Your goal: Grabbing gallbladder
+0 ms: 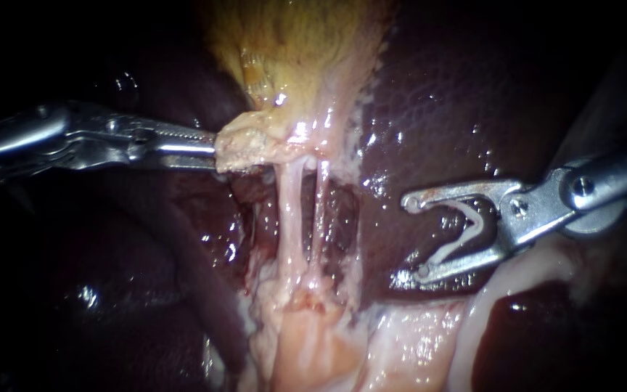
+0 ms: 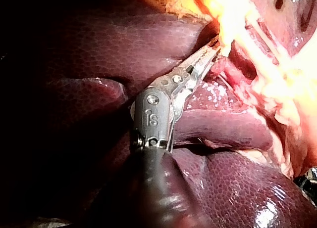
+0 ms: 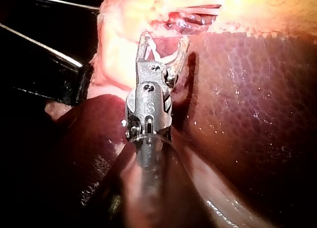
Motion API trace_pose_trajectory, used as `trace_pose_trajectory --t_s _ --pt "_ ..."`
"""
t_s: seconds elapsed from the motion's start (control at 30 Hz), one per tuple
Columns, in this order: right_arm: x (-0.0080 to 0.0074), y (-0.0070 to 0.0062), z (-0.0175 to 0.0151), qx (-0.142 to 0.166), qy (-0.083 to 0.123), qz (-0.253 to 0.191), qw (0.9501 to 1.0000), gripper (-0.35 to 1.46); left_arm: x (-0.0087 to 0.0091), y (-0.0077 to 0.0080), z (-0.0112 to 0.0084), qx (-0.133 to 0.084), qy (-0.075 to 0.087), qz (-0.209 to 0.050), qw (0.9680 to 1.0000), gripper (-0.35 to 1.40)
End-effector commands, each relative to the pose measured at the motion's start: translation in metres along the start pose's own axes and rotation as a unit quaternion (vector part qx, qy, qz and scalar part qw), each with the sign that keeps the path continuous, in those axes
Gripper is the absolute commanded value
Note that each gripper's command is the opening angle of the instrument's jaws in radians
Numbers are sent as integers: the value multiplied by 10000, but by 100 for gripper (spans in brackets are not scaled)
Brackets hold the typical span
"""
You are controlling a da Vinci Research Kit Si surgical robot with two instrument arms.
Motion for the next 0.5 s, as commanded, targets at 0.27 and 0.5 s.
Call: trace_pose_trajectory --t_s 0.27,0.5 --pt "0 0 -1 3 0 -1 10000 47 -1 5 -10 -38 22 69 10000 44" --pt "-1 0 -1 4 1 -1 10000 47 -5 10 -39 -10 29 80 10000 52"
